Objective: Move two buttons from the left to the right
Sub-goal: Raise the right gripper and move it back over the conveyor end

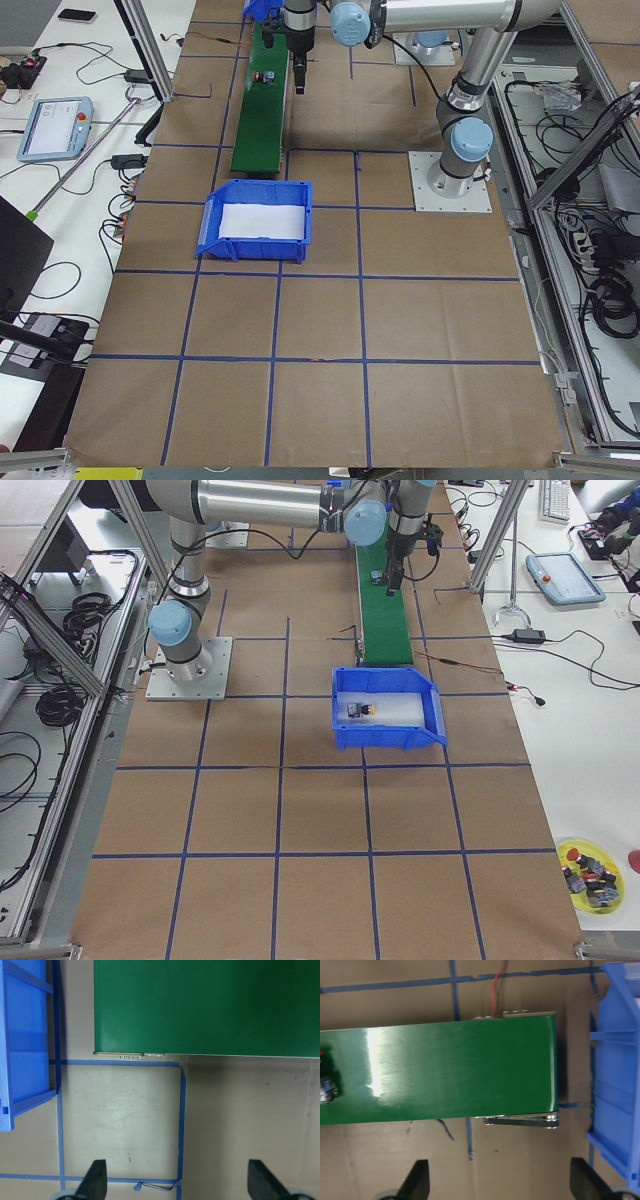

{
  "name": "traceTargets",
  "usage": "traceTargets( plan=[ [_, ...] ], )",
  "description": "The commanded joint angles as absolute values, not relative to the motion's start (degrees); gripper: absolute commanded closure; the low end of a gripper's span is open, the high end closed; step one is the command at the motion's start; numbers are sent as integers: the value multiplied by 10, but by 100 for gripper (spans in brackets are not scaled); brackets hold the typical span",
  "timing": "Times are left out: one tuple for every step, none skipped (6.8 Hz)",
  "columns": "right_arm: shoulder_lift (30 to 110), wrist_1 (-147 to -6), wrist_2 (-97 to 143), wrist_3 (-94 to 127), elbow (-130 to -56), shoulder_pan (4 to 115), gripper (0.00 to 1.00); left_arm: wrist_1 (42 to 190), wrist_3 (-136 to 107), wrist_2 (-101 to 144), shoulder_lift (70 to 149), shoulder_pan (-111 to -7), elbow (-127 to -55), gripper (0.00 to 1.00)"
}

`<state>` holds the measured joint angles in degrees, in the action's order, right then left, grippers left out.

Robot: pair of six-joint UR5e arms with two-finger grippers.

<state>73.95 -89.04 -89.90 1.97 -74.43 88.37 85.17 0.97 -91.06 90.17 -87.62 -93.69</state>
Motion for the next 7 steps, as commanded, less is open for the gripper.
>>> traceTargets(
  plan=[
    [751,-907,-914,88,-759,956,10,852,10,-911,902,-876,-937,0],
    [751,-937,-953,86,-776,956,10,852,10,-911,902,-876,-937,0],
    [751,-975,-963,84,-797,954,10,852,10,-911,902,-876,-937,0],
    [752,-1036,-964,59,-822,949,10,852,10,-911,902,-876,-937,0],
    [752,-1095,-965,34,-844,939,10,852,10,-911,902,-876,-937,0],
    [762,-1109,-963,19,-854,926,8,852,10,-911,902,-876,-937,0],
    [766,-1106,-960,18,-858,917,8,852,11,-911,902,-876,-937,0]
  ],
)
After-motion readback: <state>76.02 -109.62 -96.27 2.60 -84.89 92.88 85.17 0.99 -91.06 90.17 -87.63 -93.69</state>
